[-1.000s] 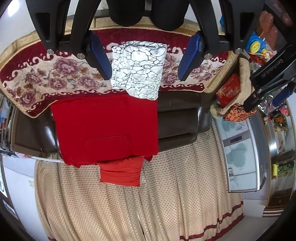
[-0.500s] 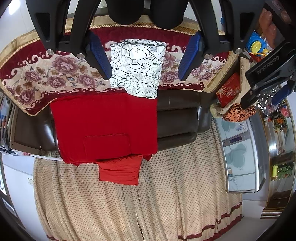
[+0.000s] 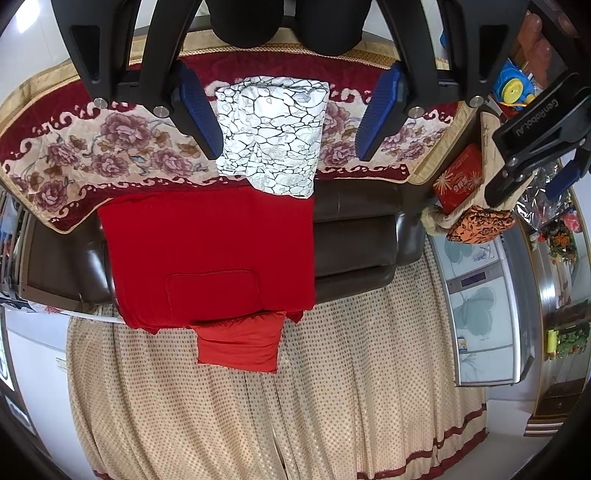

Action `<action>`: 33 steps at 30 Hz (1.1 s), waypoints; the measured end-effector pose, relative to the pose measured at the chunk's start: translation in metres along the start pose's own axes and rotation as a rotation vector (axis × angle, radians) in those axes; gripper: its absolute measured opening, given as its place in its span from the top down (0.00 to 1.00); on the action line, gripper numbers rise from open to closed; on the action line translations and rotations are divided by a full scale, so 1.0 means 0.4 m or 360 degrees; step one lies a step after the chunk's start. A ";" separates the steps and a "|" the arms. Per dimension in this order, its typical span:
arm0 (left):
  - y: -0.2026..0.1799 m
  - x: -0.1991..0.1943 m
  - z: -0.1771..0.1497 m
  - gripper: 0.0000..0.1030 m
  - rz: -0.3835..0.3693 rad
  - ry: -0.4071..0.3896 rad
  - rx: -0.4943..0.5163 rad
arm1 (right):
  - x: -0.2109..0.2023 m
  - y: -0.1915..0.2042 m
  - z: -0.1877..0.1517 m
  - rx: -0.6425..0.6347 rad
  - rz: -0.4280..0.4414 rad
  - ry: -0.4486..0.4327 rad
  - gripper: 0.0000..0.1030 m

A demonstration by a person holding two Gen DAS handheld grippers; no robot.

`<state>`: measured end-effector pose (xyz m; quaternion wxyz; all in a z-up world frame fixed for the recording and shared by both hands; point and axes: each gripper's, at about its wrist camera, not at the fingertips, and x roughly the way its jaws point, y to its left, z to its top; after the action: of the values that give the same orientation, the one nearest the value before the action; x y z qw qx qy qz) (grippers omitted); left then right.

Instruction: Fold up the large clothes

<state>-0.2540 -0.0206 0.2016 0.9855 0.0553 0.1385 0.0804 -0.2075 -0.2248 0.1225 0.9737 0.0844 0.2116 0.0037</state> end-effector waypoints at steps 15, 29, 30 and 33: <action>0.041 0.048 -0.011 0.00 0.0018 0.0050 -0.0043 | 0.047 0.047 0.000 -0.0015 -0.0012 0.0017 0.25; 0.036 0.127 0.000 0.00 0.0014 0.0108 -0.0031 | 0.130 0.068 0.013 -0.0027 -0.0017 0.0081 0.25; 0.034 0.135 0.001 0.00 0.0016 0.0113 -0.0032 | 0.141 0.068 0.016 -0.0027 -0.0015 0.0087 0.25; 0.027 0.163 0.007 0.00 0.0008 0.0133 -0.0030 | 0.173 0.069 0.022 -0.0028 -0.0011 0.0108 0.25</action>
<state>-0.1928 0.0010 0.1883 0.9791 0.0431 0.1788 0.0864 -0.1400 -0.1960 0.1066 0.9666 0.0749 0.2449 0.0049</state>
